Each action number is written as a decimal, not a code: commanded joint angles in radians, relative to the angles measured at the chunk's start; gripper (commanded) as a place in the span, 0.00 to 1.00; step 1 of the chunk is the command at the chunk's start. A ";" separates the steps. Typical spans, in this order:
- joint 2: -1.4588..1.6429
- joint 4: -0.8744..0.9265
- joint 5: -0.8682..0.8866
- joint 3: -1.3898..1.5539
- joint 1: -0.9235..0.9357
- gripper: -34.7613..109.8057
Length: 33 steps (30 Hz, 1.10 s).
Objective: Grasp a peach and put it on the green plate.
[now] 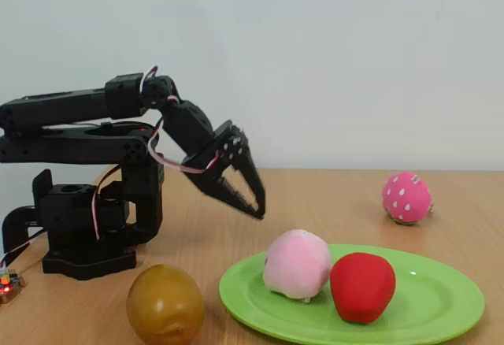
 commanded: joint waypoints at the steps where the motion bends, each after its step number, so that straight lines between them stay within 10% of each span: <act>1: 0.031 0.069 0.038 0.023 0.005 0.18; 33: 0.155 0.109 -0.021 0.176 -0.008 0.18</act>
